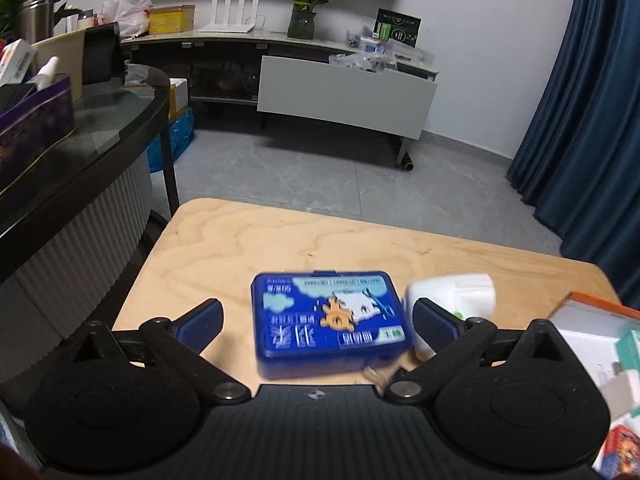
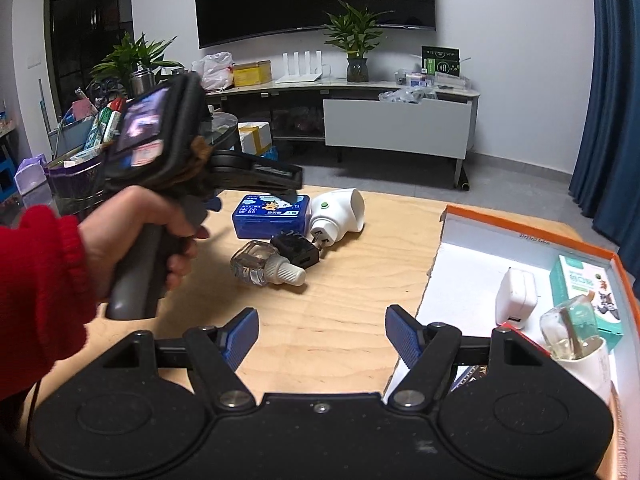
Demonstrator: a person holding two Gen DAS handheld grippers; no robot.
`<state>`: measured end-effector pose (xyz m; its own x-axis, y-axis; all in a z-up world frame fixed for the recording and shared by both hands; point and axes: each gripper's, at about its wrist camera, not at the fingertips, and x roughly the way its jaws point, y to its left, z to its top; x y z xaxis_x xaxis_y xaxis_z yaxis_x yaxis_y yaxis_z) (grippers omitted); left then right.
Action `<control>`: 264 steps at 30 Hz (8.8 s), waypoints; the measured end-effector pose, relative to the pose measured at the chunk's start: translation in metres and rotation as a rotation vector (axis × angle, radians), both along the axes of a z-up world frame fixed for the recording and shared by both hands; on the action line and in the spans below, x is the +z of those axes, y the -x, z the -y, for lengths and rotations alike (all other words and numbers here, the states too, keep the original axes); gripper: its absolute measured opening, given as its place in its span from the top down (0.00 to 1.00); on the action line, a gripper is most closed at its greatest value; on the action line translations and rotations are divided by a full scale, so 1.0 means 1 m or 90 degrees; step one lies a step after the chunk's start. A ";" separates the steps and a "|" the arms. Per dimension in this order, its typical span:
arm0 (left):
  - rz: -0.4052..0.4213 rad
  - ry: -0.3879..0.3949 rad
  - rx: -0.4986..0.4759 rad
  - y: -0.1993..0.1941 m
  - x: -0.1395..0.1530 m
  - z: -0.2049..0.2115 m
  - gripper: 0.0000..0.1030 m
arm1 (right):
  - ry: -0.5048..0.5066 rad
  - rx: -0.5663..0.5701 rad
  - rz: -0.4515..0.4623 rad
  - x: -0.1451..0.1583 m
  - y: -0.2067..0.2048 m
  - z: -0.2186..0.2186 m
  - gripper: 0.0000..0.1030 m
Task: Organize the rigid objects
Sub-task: 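Grasp the blue toothpick box with the left tool while the right tool moves toward the white heater, then grasp the white plug-in heater with the right tool, then carry the blue box and white heater over the tray with both tools, then lower the blue box and heater into the tray and open both tools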
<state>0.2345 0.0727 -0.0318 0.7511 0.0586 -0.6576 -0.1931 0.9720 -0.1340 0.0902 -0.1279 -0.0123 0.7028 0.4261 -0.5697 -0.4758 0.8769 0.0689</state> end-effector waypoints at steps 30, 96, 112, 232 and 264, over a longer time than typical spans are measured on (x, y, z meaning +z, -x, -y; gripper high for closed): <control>-0.021 -0.148 -0.340 0.049 -0.003 0.013 0.00 | -0.024 0.004 -0.007 0.002 0.001 0.000 0.19; 0.103 0.016 -0.084 0.196 0.069 0.077 0.40 | -0.067 -0.089 0.003 0.039 0.027 0.023 0.35; 0.121 -0.002 -0.201 0.214 0.059 0.158 0.39 | -0.070 -0.225 0.072 0.037 0.102 0.136 0.35; 0.005 0.017 -0.281 0.044 0.046 0.200 0.39 | -0.081 -0.275 -0.035 0.028 -0.101 0.187 0.35; -0.047 0.065 -0.304 -0.001 0.025 0.207 0.23 | -0.080 -0.281 0.025 0.050 -0.103 0.188 0.24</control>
<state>0.2350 -0.1343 -0.0069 0.6295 -0.3478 -0.6948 0.2575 0.9371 -0.2357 0.1936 -0.3158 0.0374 0.8526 0.1452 -0.5020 -0.0633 0.9822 0.1766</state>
